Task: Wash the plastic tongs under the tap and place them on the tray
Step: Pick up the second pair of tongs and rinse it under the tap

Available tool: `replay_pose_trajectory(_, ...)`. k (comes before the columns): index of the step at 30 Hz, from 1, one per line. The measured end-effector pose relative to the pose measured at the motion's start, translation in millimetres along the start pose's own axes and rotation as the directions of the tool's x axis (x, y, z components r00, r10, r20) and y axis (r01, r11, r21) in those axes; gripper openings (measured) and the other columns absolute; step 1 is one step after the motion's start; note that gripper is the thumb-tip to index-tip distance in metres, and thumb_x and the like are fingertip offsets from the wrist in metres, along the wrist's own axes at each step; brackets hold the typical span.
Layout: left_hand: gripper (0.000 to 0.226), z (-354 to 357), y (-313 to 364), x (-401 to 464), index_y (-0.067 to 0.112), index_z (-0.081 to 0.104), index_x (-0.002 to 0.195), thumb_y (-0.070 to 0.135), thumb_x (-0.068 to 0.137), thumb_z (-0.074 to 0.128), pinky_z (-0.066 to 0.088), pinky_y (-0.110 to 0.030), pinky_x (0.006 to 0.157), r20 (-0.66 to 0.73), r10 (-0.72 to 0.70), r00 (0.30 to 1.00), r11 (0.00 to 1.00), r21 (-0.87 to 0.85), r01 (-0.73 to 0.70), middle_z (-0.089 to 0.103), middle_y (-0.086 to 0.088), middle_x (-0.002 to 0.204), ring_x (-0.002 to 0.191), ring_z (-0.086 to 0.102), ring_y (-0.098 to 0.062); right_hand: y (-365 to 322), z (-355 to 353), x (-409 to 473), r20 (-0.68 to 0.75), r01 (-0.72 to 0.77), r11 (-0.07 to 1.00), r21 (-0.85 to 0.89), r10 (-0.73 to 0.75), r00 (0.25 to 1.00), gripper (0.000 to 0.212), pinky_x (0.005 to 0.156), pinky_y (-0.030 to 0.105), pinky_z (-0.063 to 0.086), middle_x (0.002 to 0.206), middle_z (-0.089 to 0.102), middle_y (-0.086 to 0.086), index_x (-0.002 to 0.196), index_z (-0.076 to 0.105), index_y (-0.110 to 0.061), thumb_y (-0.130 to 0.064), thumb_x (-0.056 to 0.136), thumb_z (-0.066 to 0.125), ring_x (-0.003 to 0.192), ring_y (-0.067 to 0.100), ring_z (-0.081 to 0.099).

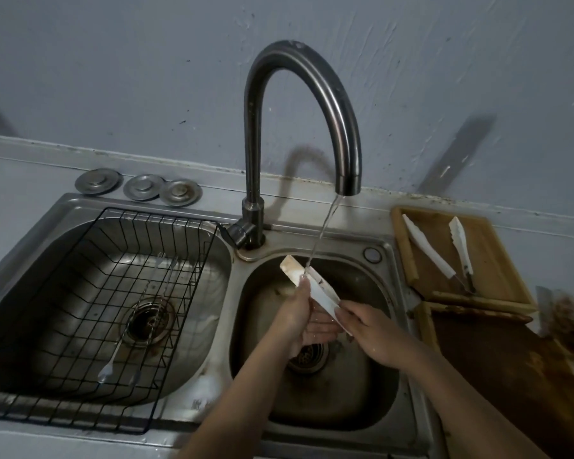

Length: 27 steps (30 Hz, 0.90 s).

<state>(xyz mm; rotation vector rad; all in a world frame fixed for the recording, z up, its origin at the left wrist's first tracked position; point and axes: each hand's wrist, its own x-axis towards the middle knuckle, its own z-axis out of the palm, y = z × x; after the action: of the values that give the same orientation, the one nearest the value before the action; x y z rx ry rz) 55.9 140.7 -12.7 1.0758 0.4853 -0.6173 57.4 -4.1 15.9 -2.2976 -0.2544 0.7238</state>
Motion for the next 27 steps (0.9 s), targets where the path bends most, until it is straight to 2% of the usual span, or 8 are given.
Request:
replay_pose_trajectory(2, 0.079, 1.7, 2.0, 1.1, -0.004, 0.058, 0.115, 0.063, 0.092, 0.022, 0.058, -0.031, 0.06, 0.023, -0.048, 0.999, 0.999, 0.022, 0.047, 0.073, -0.014, 0.069, 0.065, 0.072, -0.023, 3.0, -2.5, -1.9, -0.006, -0.016, 0.999, -0.035, 0.015, 1.0, 0.028, 0.077, 0.032, 0.05, 0.098, 0.065, 0.002, 0.108, 0.055, -0.026, -0.041, 0.098, 0.033, 0.088, 0.016, 0.063)
replay_pose_trajectory(6, 0.073, -6.9, 14.0, -4.4, 0.0, 0.065, 0.097, 0.065, 0.088, 0.032, 0.059, -0.032, 0.07, 0.092, -0.146, 0.985, 0.988, 0.074, 0.139, 0.074, -0.019, 0.086, 0.078, 0.073, -0.025, 7.9, -5.3, -2.3, -0.024, 0.011, 0.997, -0.076, -0.013, 1.0, 0.027, 0.063, 0.022, 0.041, 0.078, 0.06, -0.005, 0.086, 0.053, -0.033, -0.04, 0.098, 0.03, 0.069, 0.007, 0.056)
replay_pose_trajectory(12, 0.11, -28.6, 17.3, 1.0, -0.002, 0.066, 0.095, 0.082, 0.073, -0.001, 0.056, -0.023, 0.055, 0.195, -0.221, 0.956, 0.97, -0.062, 0.237, 0.075, -0.013, 0.074, 0.065, 0.073, -0.02, 2.6, 0.2, 0.1, -0.099, 0.086, 0.965, -0.246, -0.113, 0.989, 0.031, 0.057, 0.025, 0.041, 0.067, 0.058, -0.005, 0.093, 0.06, -0.022, -0.038, 0.098, 0.033, 0.057, 0.005, 0.054)
replay_pose_trajectory(17, 0.073, -27.6, 5.4, 3.7, 0.007, 0.066, 0.099, 0.061, 0.092, 0.017, 0.055, -0.026, 0.063, 0.212, -0.189, 0.959, 0.982, 0.062, 0.18, 0.076, -0.006, 0.082, 0.075, 0.073, -0.016, 12.0, -2.4, -2.5, -0.098, 0.075, 0.965, -0.252, -0.102, 0.99, 0.028, 0.064, 0.03, 0.05, 0.075, 0.064, -0.001, 0.092, 0.059, -0.025, -0.038, 0.098, 0.034, 0.067, 0.011, 0.062)
replay_pose_trajectory(20, 0.047, -31.3, 1.3, -0.4, 0.007, 0.065, 0.1, 0.044, 0.097, 0.035, 0.056, -0.025, 0.065, 0.126, -0.16, 0.979, 0.961, 0.245, 0.125, 0.074, -0.005, 0.083, 0.076, 0.072, -0.014, 19.2, -1.8, -6.5, -0.11, 0.087, 0.961, -0.264, -0.119, 0.987, 0.032, 0.061, 0.028, 0.045, 0.068, 0.06, 0.001, 0.078, 0.055, -0.023, -0.036, 0.098, 0.035, 0.064, 0.014, 0.06)
replay_pose_trajectory(23, 0.033, -37.8, -1.8, 4.7, 0.005, 0.06, 0.1, 0.036, 0.092, 0.053, 0.052, -0.021, 0.049, -0.092, 0.036, 0.995, 0.966, 0.257, -0.011, 0.068, -0.006, 0.078, 0.062, 0.067, -0.012, 26.5, -3.5, -10.4, -0.15, 0.081, 0.974, -0.211, -0.114, 0.982, 0.036, 0.072, 0.035, 0.051, 0.077, 0.066, 0.005, 0.088, 0.06, -0.018, -0.038, 0.098, 0.033, 0.074, 0.019, 0.064)
replay_pose_trajectory(25, 0.025, -39.2, -2.2, 8.7, 0.008, 0.052, 0.096, 0.029, 0.086, 0.063, 0.046, -0.019, 0.04, -0.259, 0.199, 0.945, 0.969, 0.196, -0.151, 0.061, -0.006, 0.079, 0.054, 0.059, -0.012, 27.9, -4.8, -13.3, -0.146, 0.066, 0.976, -0.208, -0.098, 0.984, 0.037, 0.078, 0.038, 0.052, 0.086, 0.069, 0.01, 0.097, 0.062, -0.018, -0.039, 0.098, 0.032, 0.082, 0.021, 0.065)
replay_pose_trajectory(27, 0.026, -37.0, -0.3, 9.3, 0.013, 0.049, 0.094, 0.027, 0.082, 0.068, 0.044, -0.02, 0.038, -0.357, 0.308, 0.882, 0.945, 0.217, -0.243, 0.059, -0.008, 0.082, 0.051, 0.056, -0.012, 27.3, -5.7, -14.7, -0.142, 0.067, 0.984, -0.166, -0.092, 0.986, 0.032, 0.067, 0.024, 0.049, 0.075, 0.065, 0.004, 0.086, 0.059, -0.027, -0.039, 0.098, 0.031, 0.071, 0.01, 0.063)
